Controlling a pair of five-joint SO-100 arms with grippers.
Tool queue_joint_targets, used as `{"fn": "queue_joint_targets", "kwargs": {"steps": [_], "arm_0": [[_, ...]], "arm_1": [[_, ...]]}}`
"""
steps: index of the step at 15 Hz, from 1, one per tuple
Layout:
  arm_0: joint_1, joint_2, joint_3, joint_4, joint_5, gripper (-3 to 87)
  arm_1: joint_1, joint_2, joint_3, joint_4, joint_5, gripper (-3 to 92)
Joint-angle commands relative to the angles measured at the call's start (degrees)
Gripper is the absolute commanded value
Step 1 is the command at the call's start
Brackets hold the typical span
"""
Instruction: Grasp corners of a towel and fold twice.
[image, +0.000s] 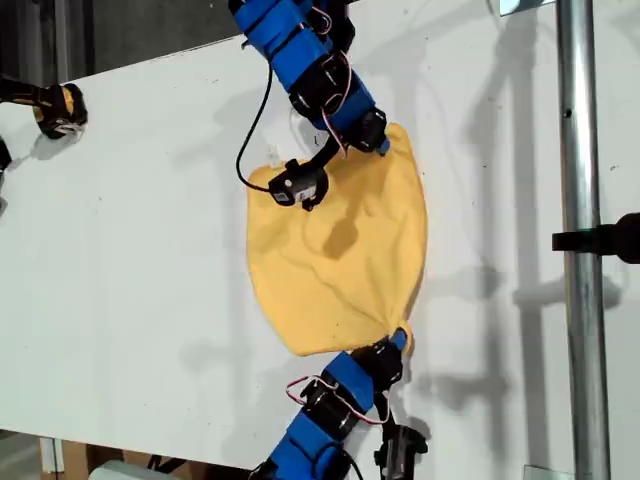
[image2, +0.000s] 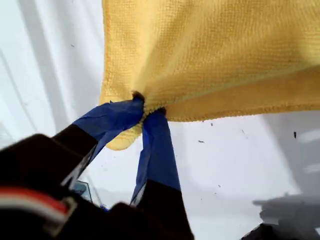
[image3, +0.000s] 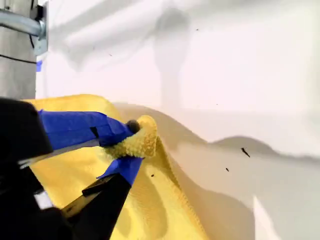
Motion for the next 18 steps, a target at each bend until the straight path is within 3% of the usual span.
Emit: {"fn": "queue_joint_targets", "kwargs": {"steps": [1, 4, 7, 11, 14, 18], "arm_0": [[1.8, 3.9, 0.2, 0.4, -0.8, -1.1], [1.1, 5.4, 2.0, -0.4, -1.7, -1.1], [-5.5, 16.7, 11.3, -0.4, -1.7, -1.1], [-22.2, 35.6, 30.1, 0.9, 1.7, -1.1], [-36.7, 47.5, 44.5, -2.3, 4.0, -1.1], [-50.1, 63.4, 49.3, 2.6, 10.3, -1.1]], "arm_1": [[-3.3, -0.6, -6.9, 0.8, -0.4, -0.1], [-1.4, -1.0, -7.2, 1.4, -1.9, -0.1], [9.5, 0.5, -8.0, 5.9, -7.4, -0.1], [29.5, 1.8, -8.6, 9.8, -20.0, -0.1], [45.4, 1.5, -8.7, 8.0, -29.6, -0.1], [61.5, 1.2, -10.4, 2.9, -38.4, -0.1]]}}
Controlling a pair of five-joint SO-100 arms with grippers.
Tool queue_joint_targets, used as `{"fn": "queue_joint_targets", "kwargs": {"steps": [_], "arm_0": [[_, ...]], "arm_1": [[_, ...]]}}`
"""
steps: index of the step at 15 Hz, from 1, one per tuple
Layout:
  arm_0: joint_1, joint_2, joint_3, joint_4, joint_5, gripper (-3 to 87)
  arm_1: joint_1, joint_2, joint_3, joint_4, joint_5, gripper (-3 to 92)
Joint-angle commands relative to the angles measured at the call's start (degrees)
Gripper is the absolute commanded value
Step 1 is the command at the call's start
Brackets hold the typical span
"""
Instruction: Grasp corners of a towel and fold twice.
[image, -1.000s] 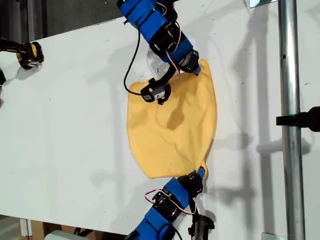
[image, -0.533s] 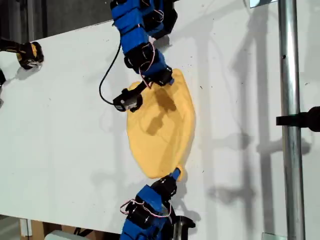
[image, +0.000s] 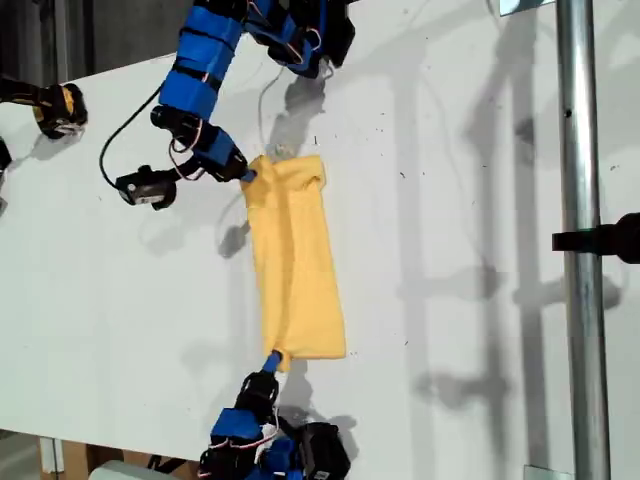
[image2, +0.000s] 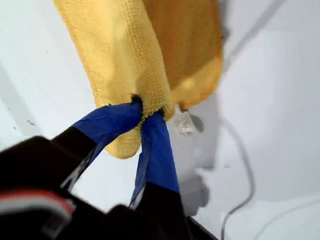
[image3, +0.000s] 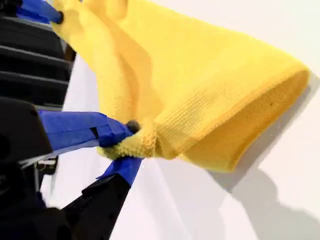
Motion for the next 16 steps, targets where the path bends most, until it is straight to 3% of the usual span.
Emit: {"fn": "queue_joint_targets", "kwargs": {"steps": [1, 7, 11, 16], "arm_0": [[-6.9, 5.3, -0.4, 2.4, 2.9, -1.1], [-15.8, 8.2, -0.9, -1.2, 8.3, -1.1], [-16.8, 9.5, -3.5, -2.5, 11.3, -1.1], [-10.5, 17.1, 7.6, -3.5, 3.9, -1.1]], "arm_1": [[6.4, 2.3, -5.3, -3.0, -3.3, -0.1], [16.0, 3.2, -7.4, -13.3, -4.1, -0.1], [16.7, 9.1, -6.2, -15.6, -3.9, -0.1], [10.6, 15.7, 7.1, -13.5, -0.4, -0.1]]}}
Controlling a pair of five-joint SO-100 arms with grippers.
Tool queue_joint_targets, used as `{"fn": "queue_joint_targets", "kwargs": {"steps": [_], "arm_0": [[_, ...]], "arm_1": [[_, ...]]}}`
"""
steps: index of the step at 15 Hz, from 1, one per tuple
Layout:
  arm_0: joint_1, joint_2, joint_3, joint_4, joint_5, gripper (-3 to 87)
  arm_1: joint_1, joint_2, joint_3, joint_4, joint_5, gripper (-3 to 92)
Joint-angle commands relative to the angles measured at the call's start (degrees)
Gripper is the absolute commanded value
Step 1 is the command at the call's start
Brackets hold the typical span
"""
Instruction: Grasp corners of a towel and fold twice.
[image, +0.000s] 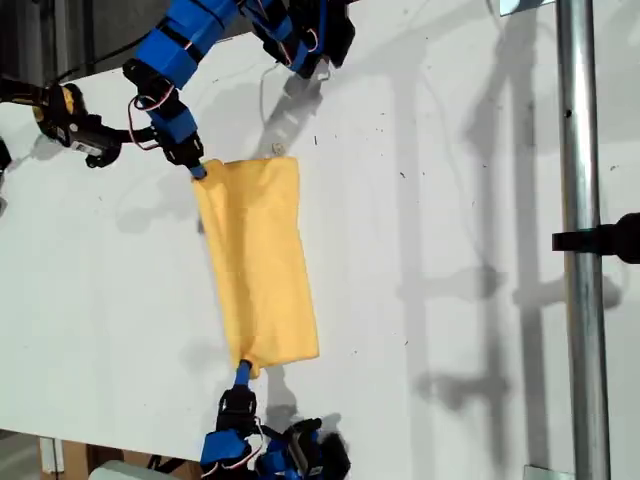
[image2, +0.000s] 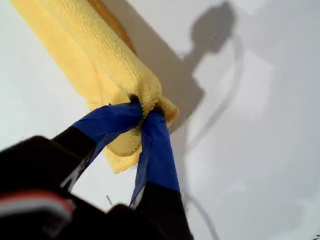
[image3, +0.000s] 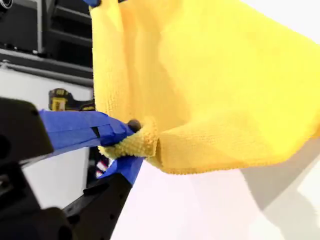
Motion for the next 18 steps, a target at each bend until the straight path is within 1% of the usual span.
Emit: {"fn": "queue_joint_targets", "kwargs": {"steps": [1, 3, 6, 9, 12, 14, 18], "arm_0": [[4.5, 3.3, 3.6, -1.4, -4.5, -1.1], [8.3, 5.8, 8.3, -2.6, -8.8, -1.1], [12.6, 6.8, 13.1, -5.5, -14.0, -1.1], [14.1, 5.8, 17.0, -8.9, -18.2, -1.1], [15.3, -3.4, 17.1, -13.7, -21.0, -1.1], [17.1, -10.0, 17.1, -18.2, -23.6, -1.1], [21.4, -19.2, 16.1, -21.6, -30.8, -1.1]], "arm_1": [[-3.4, 4.9, 2.6, 1.3, 2.2, -0.1], [-5.9, 6.7, 6.3, 3.0, 4.7, -0.1], [-8.8, 7.3, 13.2, 3.0, 8.3, -0.1], [-11.4, 3.5, 17.4, 1.9, 11.9, -0.1], [-12.4, -1.3, 18.5, -0.4, 13.4, -0.1], [-12.5, -3.3, 18.4, -1.0, 13.5, -0.1], [-12.6, -6.5, 17.8, -0.8, 14.1, -0.1]]}}
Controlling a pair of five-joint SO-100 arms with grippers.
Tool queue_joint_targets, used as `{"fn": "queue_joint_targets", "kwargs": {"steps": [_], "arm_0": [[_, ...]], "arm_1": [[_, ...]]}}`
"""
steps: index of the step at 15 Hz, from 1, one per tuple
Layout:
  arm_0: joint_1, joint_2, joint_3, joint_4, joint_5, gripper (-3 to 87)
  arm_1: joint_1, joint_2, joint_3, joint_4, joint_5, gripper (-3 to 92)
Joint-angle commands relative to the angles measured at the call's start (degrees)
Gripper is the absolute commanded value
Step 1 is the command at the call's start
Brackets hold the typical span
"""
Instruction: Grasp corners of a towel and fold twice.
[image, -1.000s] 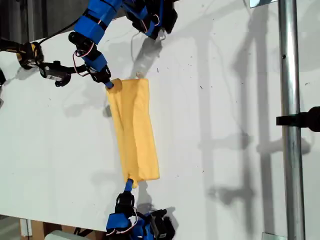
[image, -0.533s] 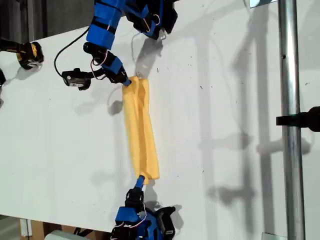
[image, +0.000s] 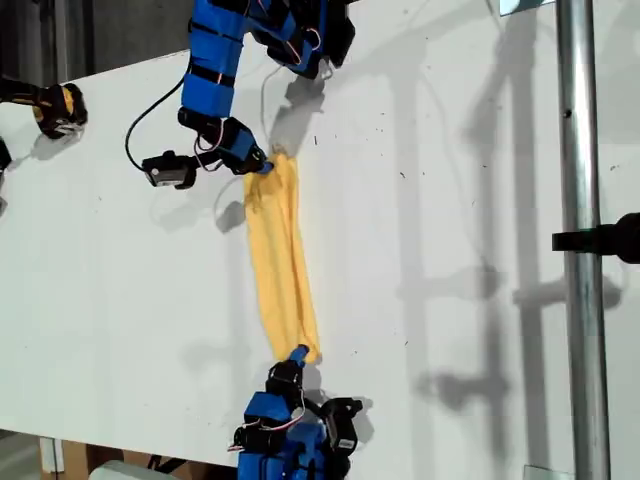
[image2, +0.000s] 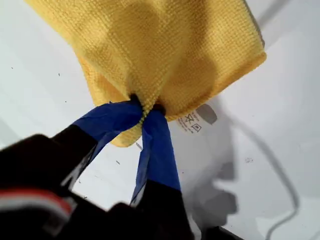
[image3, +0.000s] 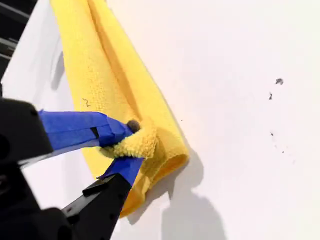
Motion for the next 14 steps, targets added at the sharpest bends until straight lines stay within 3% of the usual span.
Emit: {"fn": "queue_joint_targets", "kwargs": {"steps": [1, 7, 9, 10, 13, 14], "arm_0": [[2.5, -3.5, -1.8, -1.8, -3.9, -1.1], [3.5, -11.2, -3.4, -4.0, -8.3, -1.0], [3.6, -14.4, -5.5, -4.3, -8.3, 4.0], [3.6, -15.1, -6.6, -3.9, -8.0, 7.0], [3.7, -14.7, -14.2, 6.0, -6.6, 24.5], [3.7, -13.5, -17.0, 9.7, -6.5, 24.4]], "arm_1": [[-0.4, -1.1, -1.1, 0.1, 0.7, -0.1], [-0.7, -11.2, -3.9, -0.1, 1.4, -0.1], [0.1, -16.8, -6.3, 1.1, 1.6, -0.1], [0.4, -18.9, -8.2, 2.6, 2.2, 4.2], [0.9, -15.6, -13.1, 12.9, 4.7, 21.6], [1.1, -13.6, -15.5, 17.8, 5.0, 23.4]]}}
